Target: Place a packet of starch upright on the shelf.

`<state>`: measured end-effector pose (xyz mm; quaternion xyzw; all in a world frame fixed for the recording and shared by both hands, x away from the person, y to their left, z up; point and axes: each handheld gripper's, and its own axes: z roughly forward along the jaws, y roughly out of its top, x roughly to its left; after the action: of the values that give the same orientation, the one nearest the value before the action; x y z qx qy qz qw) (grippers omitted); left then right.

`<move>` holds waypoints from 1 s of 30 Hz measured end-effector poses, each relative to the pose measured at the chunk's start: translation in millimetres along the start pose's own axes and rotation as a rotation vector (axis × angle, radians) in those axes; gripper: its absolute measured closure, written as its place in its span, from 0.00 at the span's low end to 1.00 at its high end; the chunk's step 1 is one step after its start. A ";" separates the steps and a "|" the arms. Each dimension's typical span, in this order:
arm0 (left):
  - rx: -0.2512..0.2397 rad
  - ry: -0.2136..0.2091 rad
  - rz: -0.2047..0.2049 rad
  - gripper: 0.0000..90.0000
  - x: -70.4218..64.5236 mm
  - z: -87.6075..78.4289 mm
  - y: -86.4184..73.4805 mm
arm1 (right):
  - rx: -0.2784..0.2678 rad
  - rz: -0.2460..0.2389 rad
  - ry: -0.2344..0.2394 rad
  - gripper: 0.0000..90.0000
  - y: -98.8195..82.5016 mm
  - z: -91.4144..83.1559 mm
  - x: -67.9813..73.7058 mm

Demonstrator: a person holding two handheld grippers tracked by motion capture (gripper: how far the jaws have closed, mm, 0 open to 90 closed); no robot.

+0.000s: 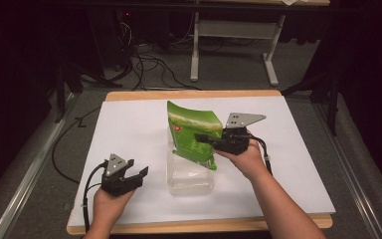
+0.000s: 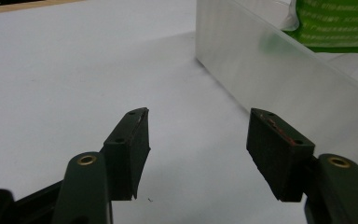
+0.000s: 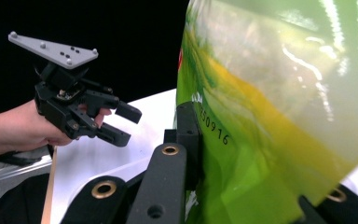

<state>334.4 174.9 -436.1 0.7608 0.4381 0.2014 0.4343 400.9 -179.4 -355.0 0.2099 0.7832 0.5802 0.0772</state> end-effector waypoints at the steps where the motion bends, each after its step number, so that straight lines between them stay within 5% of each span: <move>1: 0.001 -0.001 0.000 0.44 0.0 0.2 -0.2 | 0.007 0.003 0.004 0.98 -0.1 1.8 -0.8; 9: 0.001 -0.002 -0.003 0.44 0.1 -0.1 -0.4 | 0.006 0.023 0.007 0.97 2.5 13.8 -5.6; 19: -0.003 -0.004 -0.008 0.44 0.3 -1.1 -0.2 | 0.013 0.018 -0.048 0.98 8.7 26.1 -10.2; 30: -0.004 -0.009 -0.004 0.44 -1.0 -1.0 -0.1 | -0.001 0.014 -0.041 0.95 11.7 36.8 -2.8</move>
<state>333.1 174.5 -435.5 0.7598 0.4374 0.1980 0.4384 419.7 -145.5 -355.9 0.2270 0.7797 0.5766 0.0893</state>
